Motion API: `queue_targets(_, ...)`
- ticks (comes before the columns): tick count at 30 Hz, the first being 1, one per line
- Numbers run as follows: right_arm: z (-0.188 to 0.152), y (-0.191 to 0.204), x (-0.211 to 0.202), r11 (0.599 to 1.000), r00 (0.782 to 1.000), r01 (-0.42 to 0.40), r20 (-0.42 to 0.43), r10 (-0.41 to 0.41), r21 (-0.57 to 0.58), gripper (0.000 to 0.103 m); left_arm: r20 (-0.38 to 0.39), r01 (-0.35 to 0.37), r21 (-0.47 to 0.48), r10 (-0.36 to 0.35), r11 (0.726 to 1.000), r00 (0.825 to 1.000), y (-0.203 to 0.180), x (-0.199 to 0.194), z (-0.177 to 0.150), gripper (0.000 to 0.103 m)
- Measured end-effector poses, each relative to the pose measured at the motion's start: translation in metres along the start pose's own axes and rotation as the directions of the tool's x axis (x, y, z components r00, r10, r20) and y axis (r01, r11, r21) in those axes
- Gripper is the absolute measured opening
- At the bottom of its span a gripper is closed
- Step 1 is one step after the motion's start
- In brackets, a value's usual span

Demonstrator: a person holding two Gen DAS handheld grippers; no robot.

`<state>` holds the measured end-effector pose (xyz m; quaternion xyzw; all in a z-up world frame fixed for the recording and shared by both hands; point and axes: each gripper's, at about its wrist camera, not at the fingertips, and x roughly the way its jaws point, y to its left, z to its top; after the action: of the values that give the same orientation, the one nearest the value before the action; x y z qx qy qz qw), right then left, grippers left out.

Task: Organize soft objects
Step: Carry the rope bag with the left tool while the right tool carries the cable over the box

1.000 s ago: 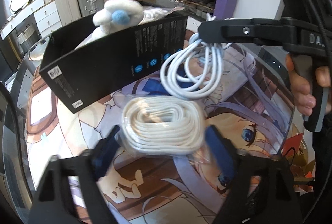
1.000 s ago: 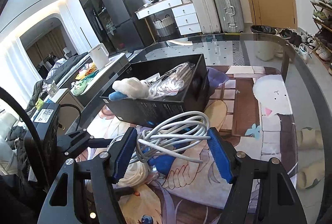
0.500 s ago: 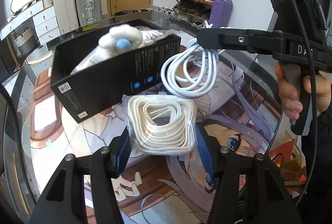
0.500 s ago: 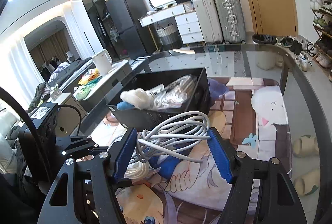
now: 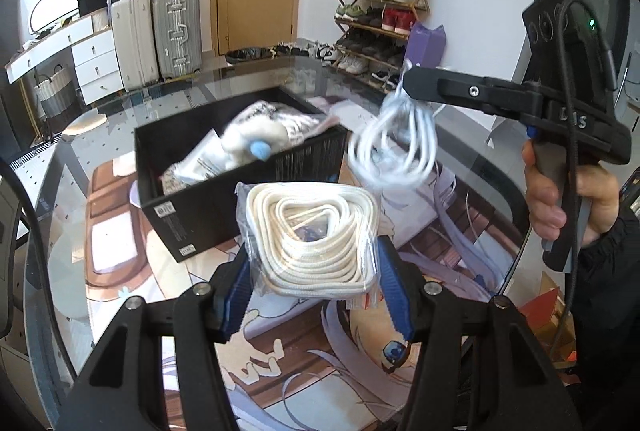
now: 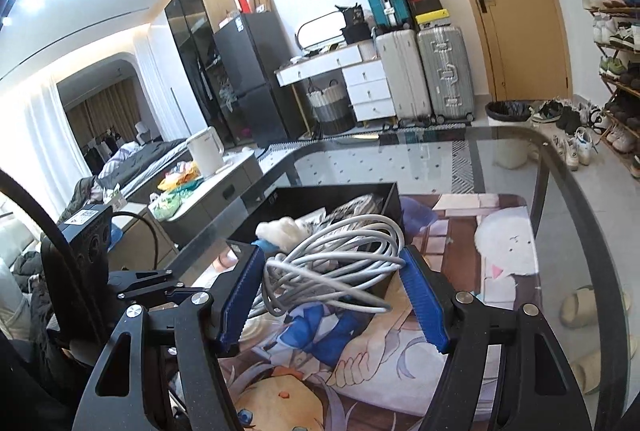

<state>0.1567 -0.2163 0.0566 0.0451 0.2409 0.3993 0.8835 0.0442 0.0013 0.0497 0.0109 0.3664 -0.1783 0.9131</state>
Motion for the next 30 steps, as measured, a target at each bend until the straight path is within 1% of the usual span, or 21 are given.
queue_targets(1,0.001,-0.001,-0.001,1.0,1.0,0.003,0.003,-0.003,0.003,0.064,0.003,-0.002,0.0,0.002,1.0,1.0,0.0,-0.001,0.001,0.057)
queue_targets(4,0.003,-0.002,-0.002,1.0,1.0,0.026,0.009,-0.026,0.009,0.064,0.005,-0.01,-0.016,0.01,1.0,1.0,0.004,0.0,0.006,0.057)
queue_targets(6,0.0,0.0,0.006,0.999,0.999,0.042,-0.019,-0.042,-0.005,0.064,-0.015,-0.016,-0.022,0.016,1.0,1.0,0.005,0.007,0.004,0.055)
queue_targets(7,-0.003,0.001,0.012,0.999,0.999,0.034,-0.039,-0.034,-0.001,0.063,-0.02,-0.014,-0.023,0.013,1.0,1.0,0.004,0.011,0.004,0.053)
queue_targets(8,-0.005,0.001,0.016,1.0,0.999,0.022,-0.049,-0.022,-0.001,0.06,-0.022,-0.01,-0.025,0.009,1.0,1.0,0.003,0.013,0.004,0.049)
queue_targets(9,-0.006,0.002,0.02,1.0,0.998,0.013,-0.056,-0.013,-0.005,0.046,-0.023,-0.003,-0.032,0.003,0.999,1.0,0.003,0.014,0.004,0.042)
queue_targets(10,-0.007,0.004,0.023,1.0,0.998,0.008,-0.068,-0.008,-0.008,0.042,-0.026,0.001,-0.032,-0.002,0.999,1.0,0.002,0.016,0.004,0.042)
queue_targets(13,-0.012,0.006,0.033,0.999,0.995,0.024,-0.101,-0.027,-0.038,0.041,-0.04,-0.006,-0.017,0.006,1.0,0.999,0.0,0.021,0.002,0.042)
queue_targets(17,-0.018,-0.001,0.038,0.999,0.988,0.044,-0.149,-0.047,-0.026,0.041,-0.068,-0.018,-0.014,0.017,1.0,0.998,0.002,0.027,-0.001,0.042)
queue_targets(19,-0.019,-0.006,0.038,0.998,0.983,0.056,-0.175,-0.06,-0.027,0.045,-0.081,-0.023,-0.006,0.022,1.0,0.996,0.001,0.028,-0.003,0.043)
queue_targets(20,-0.02,-0.007,0.038,0.998,0.981,0.065,-0.179,-0.069,-0.027,0.053,-0.092,-0.025,-0.003,0.024,1.0,0.996,0.001,0.029,-0.004,0.046)
queue_targets(21,-0.021,-0.011,0.039,0.997,0.979,0.073,-0.191,-0.076,-0.026,0.062,-0.1,-0.026,0.0,0.026,1.0,0.995,0.0,0.03,-0.006,0.055)
queue_targets(22,-0.022,-0.013,0.039,0.997,0.976,0.077,-0.202,-0.08,-0.023,0.067,-0.103,-0.024,0.005,0.025,1.0,0.994,-0.001,0.03,-0.008,0.06)
queue_targets(23,-0.024,-0.016,0.042,0.997,0.973,0.078,-0.216,-0.081,-0.021,0.077,-0.104,-0.025,0.01,0.025,1.0,0.994,-0.001,0.03,-0.01,0.066)
queue_targets(24,-0.026,-0.018,0.043,0.997,0.971,0.075,-0.227,-0.078,-0.022,0.082,-0.11,-0.022,0.017,0.023,1.0,0.994,-0.002,0.03,-0.012,0.066)
queue_targets(25,-0.027,-0.019,0.045,0.997,0.968,0.071,-0.238,-0.075,-0.025,0.083,-0.121,-0.018,0.02,0.021,1.0,0.992,-0.002,0.03,-0.015,0.068)
queue_targets(26,-0.029,-0.019,0.047,0.997,0.964,0.066,-0.257,-0.072,-0.03,0.087,-0.131,-0.017,0.022,0.02,1.0,0.991,-0.001,0.031,-0.016,0.077)
queue_targets(27,-0.031,-0.02,0.049,0.997,0.96,0.063,-0.271,-0.071,-0.04,0.089,-0.138,-0.017,0.027,0.021,0.999,0.99,-0.001,0.032,-0.019,0.086)
queue_targets(30,-0.038,-0.02,0.057,0.997,0.947,0.05,-0.314,-0.064,-0.053,0.092,-0.161,0.001,0.052,0.008,0.999,0.987,-0.004,0.034,-0.025,0.088)
